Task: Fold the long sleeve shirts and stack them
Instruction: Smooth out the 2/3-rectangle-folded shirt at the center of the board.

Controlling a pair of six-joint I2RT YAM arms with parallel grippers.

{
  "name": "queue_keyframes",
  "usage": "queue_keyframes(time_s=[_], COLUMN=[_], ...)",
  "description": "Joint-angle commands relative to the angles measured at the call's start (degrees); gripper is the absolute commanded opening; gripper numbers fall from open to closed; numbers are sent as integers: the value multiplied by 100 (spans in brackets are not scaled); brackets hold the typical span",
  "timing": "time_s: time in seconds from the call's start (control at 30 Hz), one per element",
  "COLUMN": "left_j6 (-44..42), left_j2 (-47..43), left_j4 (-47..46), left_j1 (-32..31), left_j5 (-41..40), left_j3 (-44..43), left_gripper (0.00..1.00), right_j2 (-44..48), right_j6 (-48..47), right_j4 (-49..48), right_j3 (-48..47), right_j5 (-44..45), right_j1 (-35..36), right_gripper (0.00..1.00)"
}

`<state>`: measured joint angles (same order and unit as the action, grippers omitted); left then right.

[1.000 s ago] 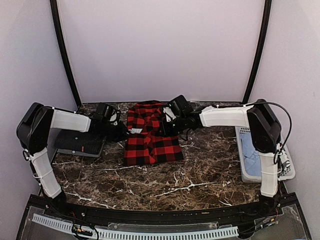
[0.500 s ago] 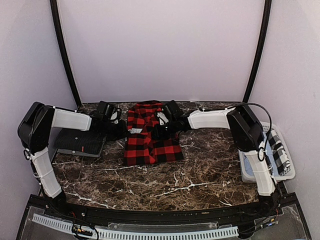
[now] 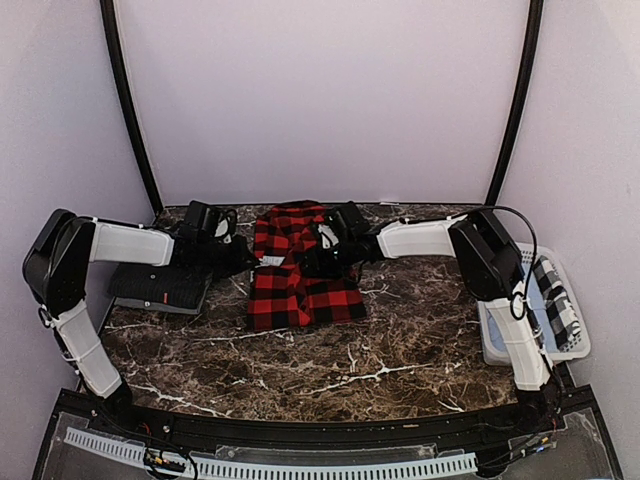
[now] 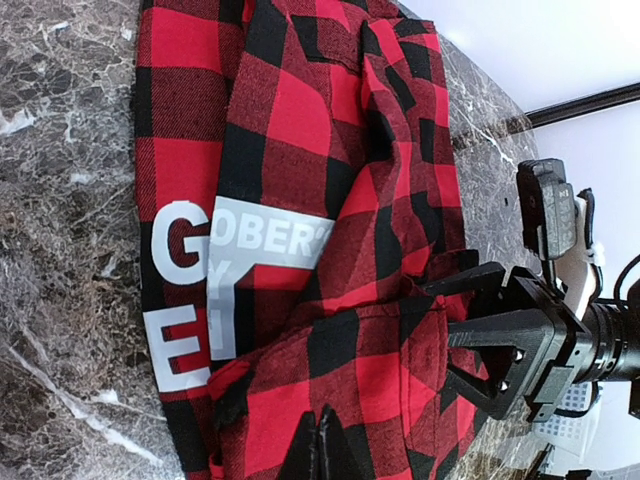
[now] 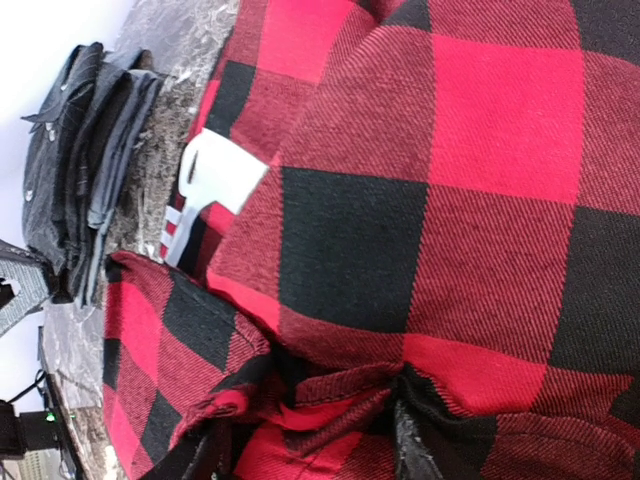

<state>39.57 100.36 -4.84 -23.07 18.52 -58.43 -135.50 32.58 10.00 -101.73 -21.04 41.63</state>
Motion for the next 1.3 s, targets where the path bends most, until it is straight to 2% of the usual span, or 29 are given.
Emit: queue_keyframes(time_s=[0.0,0.17,0.47,0.83,0.93,1.07,1.17,1.27], left_j6=[-112,-125,-109,63,152,241,233,227], left_j2=[-313,-243,53,669,851,1014,1072,1104], left_j4=[-165,-91,-91,-139,43,63,62,54], left_j1=[13,13,13,17,68,149,154,156], left_j5=[13,33,279,237,26,13,47,59], left_j3=[147,162,84,-90,-165,-182,-209,-205], left_gripper=[0,0,1,1,1,0,0,0], right_j2=[-132,236,885,1125,1168,1101,927,730], right_j6=[167,277,187,191,65,117,145,139], right_j4=[-570,-1623,-2188,-1935,-1638,-1769,-1809,-1750], right_j3=[140,677,1003,1154,1223,1425,1335,1109], right_j5=[-437,-964,-1216,-1163,-990,-1122,-1347,-1470], right_j1=[-102,-228,-336,-282,-205,-199,-172,-121], right_gripper=[54,64,66,60,55,44,44,48])
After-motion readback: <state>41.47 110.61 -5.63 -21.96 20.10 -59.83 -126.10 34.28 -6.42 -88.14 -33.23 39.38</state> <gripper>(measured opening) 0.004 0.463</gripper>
